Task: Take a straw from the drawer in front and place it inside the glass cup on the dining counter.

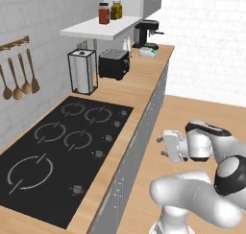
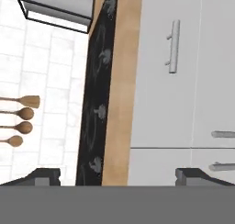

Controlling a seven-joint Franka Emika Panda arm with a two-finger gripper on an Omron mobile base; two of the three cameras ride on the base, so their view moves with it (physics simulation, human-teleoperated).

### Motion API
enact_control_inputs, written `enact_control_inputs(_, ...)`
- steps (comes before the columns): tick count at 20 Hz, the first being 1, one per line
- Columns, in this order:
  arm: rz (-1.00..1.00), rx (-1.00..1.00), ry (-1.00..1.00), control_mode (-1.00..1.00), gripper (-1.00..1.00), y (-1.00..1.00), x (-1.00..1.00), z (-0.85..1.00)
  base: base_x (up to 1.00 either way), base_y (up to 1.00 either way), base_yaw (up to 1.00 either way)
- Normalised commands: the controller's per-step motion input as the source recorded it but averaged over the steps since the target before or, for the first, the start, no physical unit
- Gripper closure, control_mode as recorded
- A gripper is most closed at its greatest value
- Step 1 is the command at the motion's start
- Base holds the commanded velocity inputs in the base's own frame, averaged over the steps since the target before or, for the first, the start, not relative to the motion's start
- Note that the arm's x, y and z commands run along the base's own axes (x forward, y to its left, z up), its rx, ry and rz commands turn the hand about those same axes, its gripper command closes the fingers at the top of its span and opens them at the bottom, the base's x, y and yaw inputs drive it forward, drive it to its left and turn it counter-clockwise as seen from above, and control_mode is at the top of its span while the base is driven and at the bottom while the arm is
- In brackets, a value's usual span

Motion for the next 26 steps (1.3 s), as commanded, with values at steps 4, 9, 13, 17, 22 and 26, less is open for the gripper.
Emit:
enact_control_inputs(4,0.00,0.26,0.00,-1.00,-1.00,0.00,0.69,-0.36,0.00,0.00,0.00)
enact_control_inputs(9,0.00,0.11,0.00,-1.00,-1.00,0.00,0.63,-0.29,0.00,0.00,0.00)
enact_control_inputs(13,0.00,-0.01,0.05,-1.00,-1.00,0.00,0.52,-0.33,0.00,0.00,0.00)
enact_control_inputs(17,0.00,0.00,0.10,-1.00,-1.00,0.00,0.55,-0.28,0.00,0.00,0.00)
enact_control_inputs(22,-0.01,0.00,0.11,-1.00,-1.00,0.24,0.49,-0.09,0.00,0.00,0.00)
enact_control_inputs(26,-0.01,0.00,0.04,-1.00,-1.00,0.56,0.28,-0.13,0.00,0.00,0.00)
